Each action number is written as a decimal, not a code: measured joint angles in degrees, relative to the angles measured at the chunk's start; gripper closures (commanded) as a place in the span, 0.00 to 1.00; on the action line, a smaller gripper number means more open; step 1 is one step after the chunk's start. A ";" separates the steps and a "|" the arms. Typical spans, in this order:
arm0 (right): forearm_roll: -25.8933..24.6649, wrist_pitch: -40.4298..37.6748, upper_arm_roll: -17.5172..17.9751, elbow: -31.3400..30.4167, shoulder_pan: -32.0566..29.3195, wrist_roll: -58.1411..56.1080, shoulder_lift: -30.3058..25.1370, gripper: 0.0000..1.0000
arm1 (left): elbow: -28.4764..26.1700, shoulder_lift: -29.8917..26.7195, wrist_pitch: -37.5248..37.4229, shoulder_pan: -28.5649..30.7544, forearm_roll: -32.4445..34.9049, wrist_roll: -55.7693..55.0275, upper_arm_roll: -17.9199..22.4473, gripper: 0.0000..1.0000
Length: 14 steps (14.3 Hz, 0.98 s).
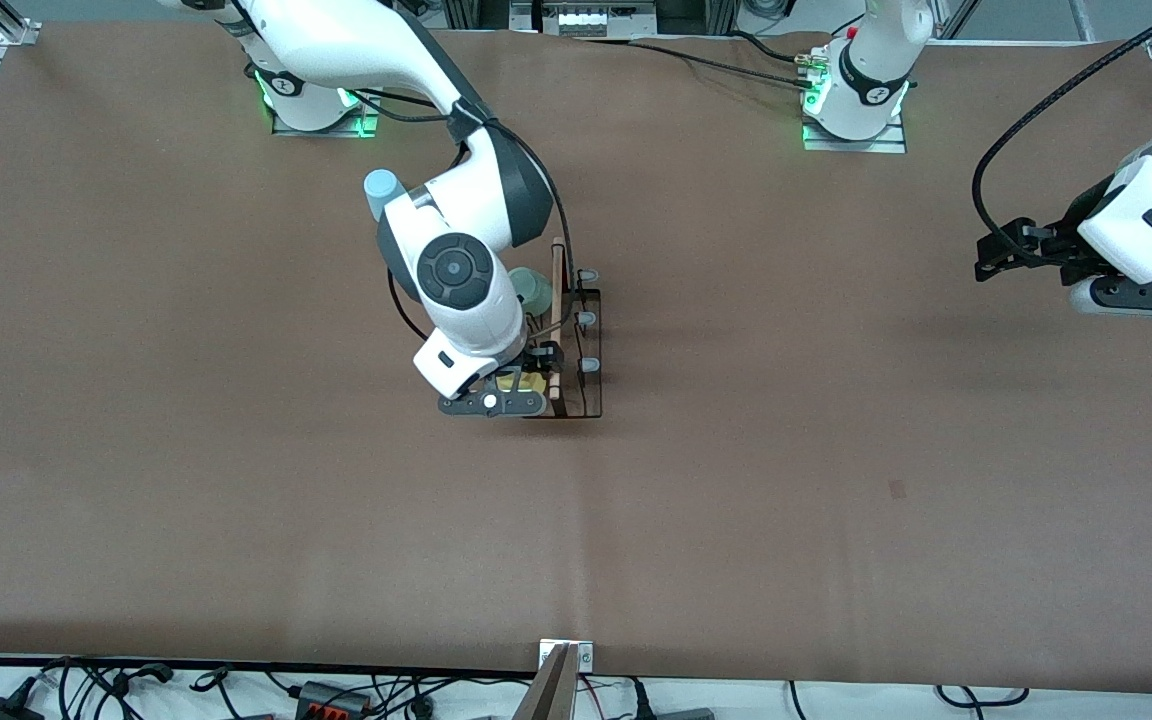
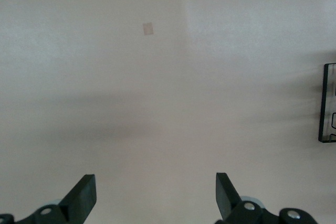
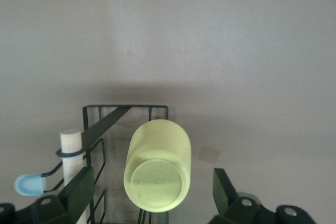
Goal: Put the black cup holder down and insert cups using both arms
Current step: 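Open the right gripper and withdraw it from the rack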
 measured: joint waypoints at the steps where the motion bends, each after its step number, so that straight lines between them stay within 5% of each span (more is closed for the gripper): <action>1: -0.01 -0.20 -0.98 0.04 -0.05 0.00 -1.00 0.00 | 0.00 0.00 0.00 0.05 0.00 0.00 0.04 0.00; 7: -0.03 -8.30 -8.22 0.10 -2.80 -3.52 -8.13 0.00 | 0.00 0.00 -0.25 0.39 0.00 -0.07 0.25 0.00; 14: -0.02 -12.45 -8.69 0.04 -11.34 -8.92 -11.32 0.00 | 0.00 0.00 -0.51 0.52 0.00 -0.09 0.59 0.00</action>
